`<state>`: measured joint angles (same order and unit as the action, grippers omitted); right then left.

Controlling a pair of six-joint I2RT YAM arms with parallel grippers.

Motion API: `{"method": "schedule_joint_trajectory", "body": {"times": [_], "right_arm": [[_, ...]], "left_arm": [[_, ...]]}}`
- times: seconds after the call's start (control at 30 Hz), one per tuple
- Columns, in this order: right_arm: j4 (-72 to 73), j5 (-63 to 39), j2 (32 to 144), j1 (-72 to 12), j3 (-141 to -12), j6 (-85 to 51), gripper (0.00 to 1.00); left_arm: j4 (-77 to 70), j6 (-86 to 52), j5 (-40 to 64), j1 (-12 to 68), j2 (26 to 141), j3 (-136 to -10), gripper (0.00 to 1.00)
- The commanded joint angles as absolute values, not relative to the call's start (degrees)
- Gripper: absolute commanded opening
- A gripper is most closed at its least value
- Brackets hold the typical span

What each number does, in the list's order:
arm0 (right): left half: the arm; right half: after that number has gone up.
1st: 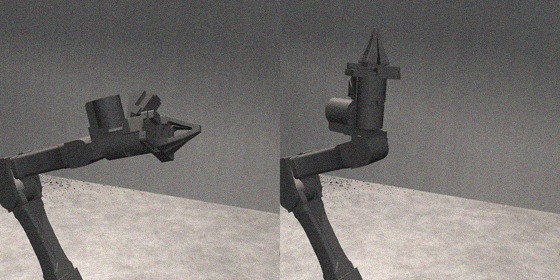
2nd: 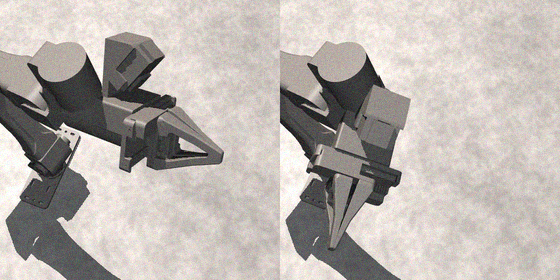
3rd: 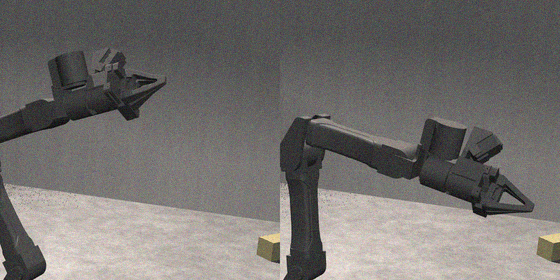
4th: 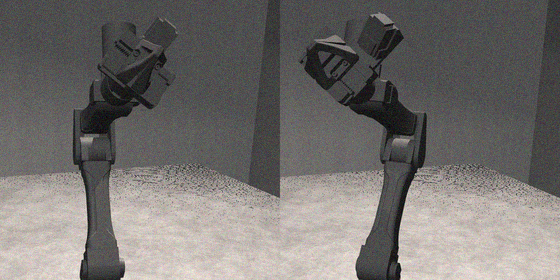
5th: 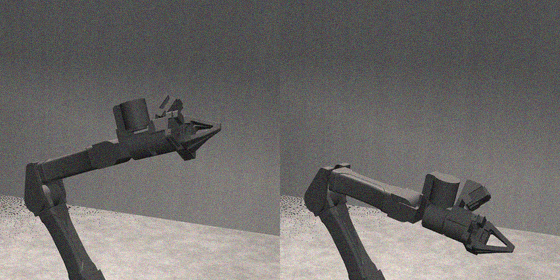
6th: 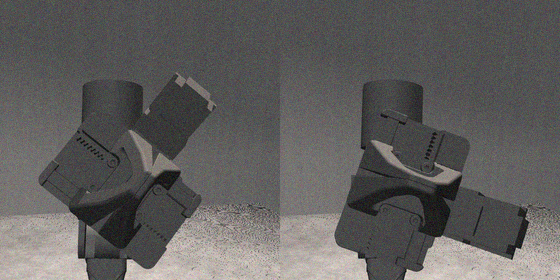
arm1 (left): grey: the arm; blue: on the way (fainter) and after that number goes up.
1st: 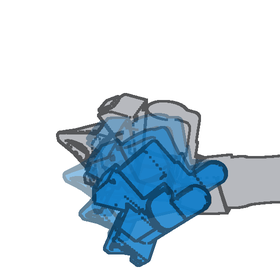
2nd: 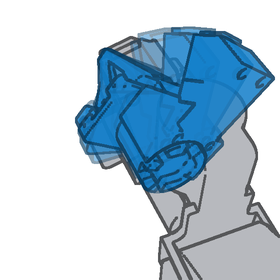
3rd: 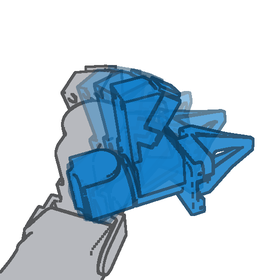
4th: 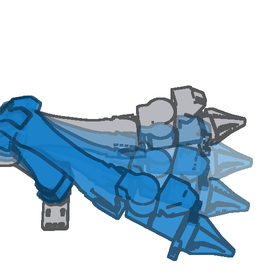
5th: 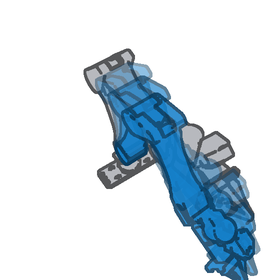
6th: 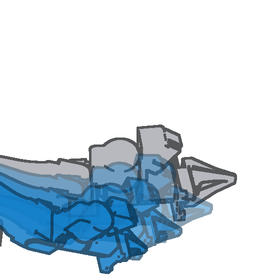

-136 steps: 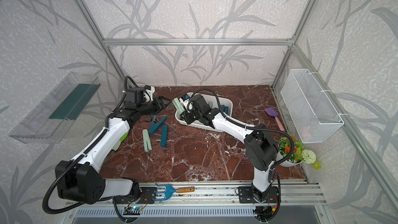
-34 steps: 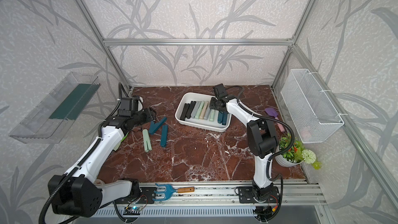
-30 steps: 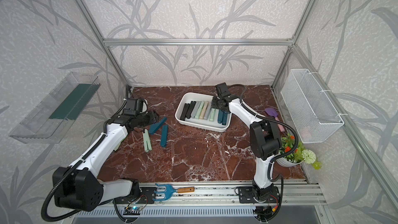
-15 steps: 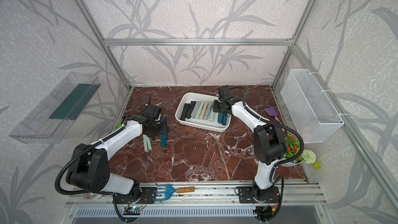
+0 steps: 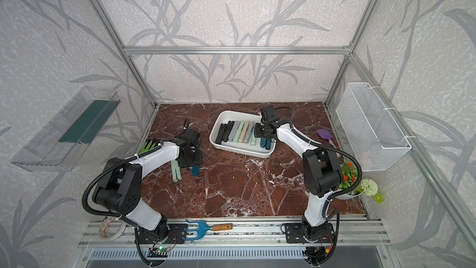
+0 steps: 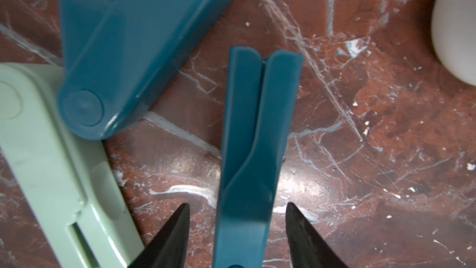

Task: Put the pruning pliers into the storage box
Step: Pick up the pruning pliers from the center of the board.

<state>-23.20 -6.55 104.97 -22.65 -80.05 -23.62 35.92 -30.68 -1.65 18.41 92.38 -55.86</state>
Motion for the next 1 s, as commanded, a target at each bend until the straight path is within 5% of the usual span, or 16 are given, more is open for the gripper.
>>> {"method": "schedule_joint_trajectory", "body": {"times": [0.0, 0.73, 0.97], "right_arm": [[-22.85, -6.88, 103.81, -23.29, -80.33, -22.14, 0.44], [-23.27, -9.58, 103.10, -34.84, -80.33, -14.69, 0.42], [-24.58, -10.38, 105.91, -45.45, -82.41, -10.93, 0.49]], "left_arm": [[36.17, -32.27, -2.29, 19.46, 92.79, -55.22, 0.59], [34.71, -35.96, 0.56, 22.77, 87.75, -56.88, 0.51], [39.04, -34.82, -2.20, 14.57, 75.21, -55.77, 0.52]]}}
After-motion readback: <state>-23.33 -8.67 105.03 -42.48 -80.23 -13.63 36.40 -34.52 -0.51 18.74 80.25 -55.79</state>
